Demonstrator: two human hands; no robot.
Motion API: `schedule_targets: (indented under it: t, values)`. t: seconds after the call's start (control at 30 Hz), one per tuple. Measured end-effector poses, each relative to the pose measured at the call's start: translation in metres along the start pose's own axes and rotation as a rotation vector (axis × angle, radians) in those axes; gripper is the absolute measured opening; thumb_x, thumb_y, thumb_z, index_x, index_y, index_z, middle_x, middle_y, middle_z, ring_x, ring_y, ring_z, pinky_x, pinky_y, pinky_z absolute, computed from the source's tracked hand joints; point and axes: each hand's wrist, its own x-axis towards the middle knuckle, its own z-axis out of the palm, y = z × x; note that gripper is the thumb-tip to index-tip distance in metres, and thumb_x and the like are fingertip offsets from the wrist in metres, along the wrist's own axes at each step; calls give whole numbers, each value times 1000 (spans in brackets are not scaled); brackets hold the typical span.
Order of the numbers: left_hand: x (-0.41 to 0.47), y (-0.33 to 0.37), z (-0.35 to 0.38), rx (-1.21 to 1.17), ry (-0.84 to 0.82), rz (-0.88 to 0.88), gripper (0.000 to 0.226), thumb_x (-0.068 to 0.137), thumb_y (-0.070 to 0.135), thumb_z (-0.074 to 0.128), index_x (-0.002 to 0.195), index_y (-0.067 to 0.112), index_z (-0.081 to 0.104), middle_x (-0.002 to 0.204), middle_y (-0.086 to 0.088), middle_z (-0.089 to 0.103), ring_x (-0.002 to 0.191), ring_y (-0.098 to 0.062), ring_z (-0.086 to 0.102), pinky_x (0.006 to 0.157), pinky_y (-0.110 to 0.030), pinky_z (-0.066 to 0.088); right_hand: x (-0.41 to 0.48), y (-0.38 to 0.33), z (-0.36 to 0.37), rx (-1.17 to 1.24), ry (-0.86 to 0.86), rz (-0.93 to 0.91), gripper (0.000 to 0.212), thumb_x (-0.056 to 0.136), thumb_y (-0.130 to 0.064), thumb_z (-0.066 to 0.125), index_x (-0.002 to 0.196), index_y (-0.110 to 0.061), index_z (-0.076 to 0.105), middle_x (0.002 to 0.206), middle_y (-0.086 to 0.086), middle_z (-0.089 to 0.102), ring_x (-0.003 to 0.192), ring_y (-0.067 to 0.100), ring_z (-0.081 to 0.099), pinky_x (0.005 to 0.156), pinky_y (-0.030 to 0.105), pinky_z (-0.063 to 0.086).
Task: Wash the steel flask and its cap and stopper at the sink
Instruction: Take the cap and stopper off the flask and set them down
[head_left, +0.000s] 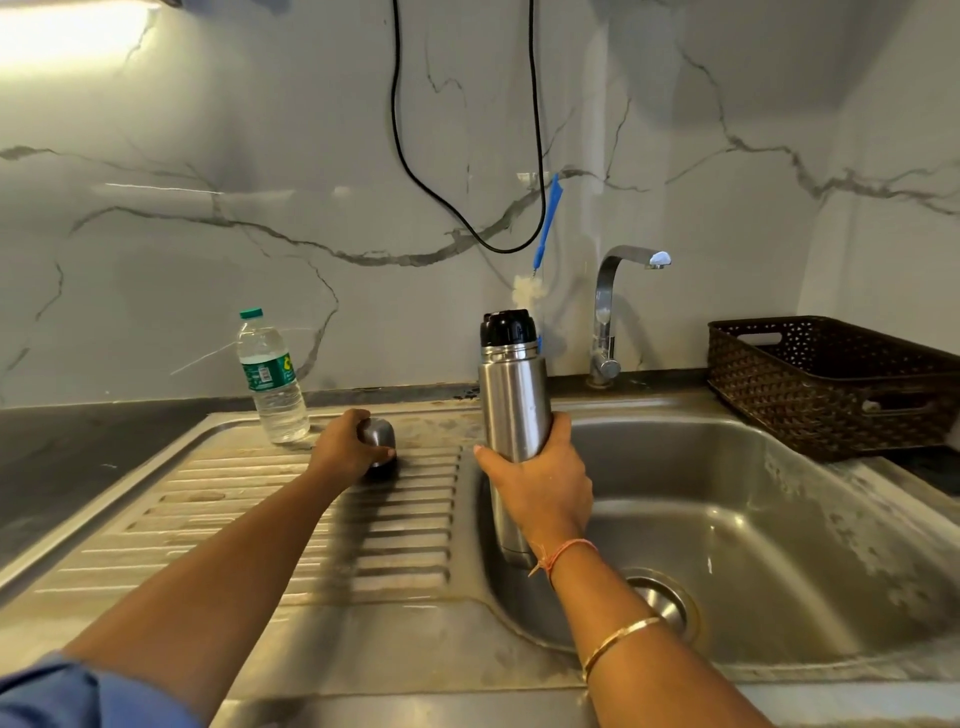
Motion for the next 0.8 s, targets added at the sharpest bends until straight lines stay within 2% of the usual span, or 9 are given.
schedule_targets:
  t: [0.27,0.43,0.53,0.6,0.67,0.73,0.8]
  values:
    - [6,-27,-9,78,47,14,68,81,24,74,138,7,43,135,-19,47,121,-34,46,101,-40,38,3,0,1,12,4,14,67,69,-47,78,120,-20,44,107,0,63,89,18,64,68,25,47]
    - [8,-37,-9,61,-4,-1,66,83,18,71,140,7,39,140,-22,40,125,-37,42,104,-42,36,3,-1,2,6,-4,-2,68,69,-47,78,121,-20,44,107,0,63,89,18,64,69,25,48]
    - [7,-43,-9,93,-16,4,74,82,19,71,144,13,32,148,-22,28,134,-39,31,111,-47,31,2,-1,1,13,-11,-4,67,69,-47,78,120,-20,44,107,-1,63,85,14,61,67,23,46]
    - [4,-43,-10,112,52,44,80,82,22,71,148,16,25,155,-18,16,142,-37,16,115,-50,22,3,0,0,19,-15,-7,66,70,-46,78,120,-20,44,108,-1,63,80,11,56,66,21,43]
    - [-3,-31,-12,40,194,148,76,85,21,68,147,15,26,155,-14,18,143,-33,15,116,-48,20,2,0,0,26,-20,-6,66,69,-45,78,121,-21,44,108,-1,63,79,10,54,68,22,43]
    - [-12,-5,-14,-121,317,266,65,87,22,66,143,14,33,149,-13,28,138,-30,26,111,-42,27,2,-1,0,47,-33,-11,67,69,-43,79,122,-21,44,109,-1,63,82,11,56,71,24,47]
    - [-23,32,-17,-355,338,325,54,89,28,64,136,17,41,142,-8,35,131,-24,36,103,-35,36,2,-1,0,64,-53,-26,70,68,-42,80,124,-22,43,110,-1,62,88,14,59,77,27,49]
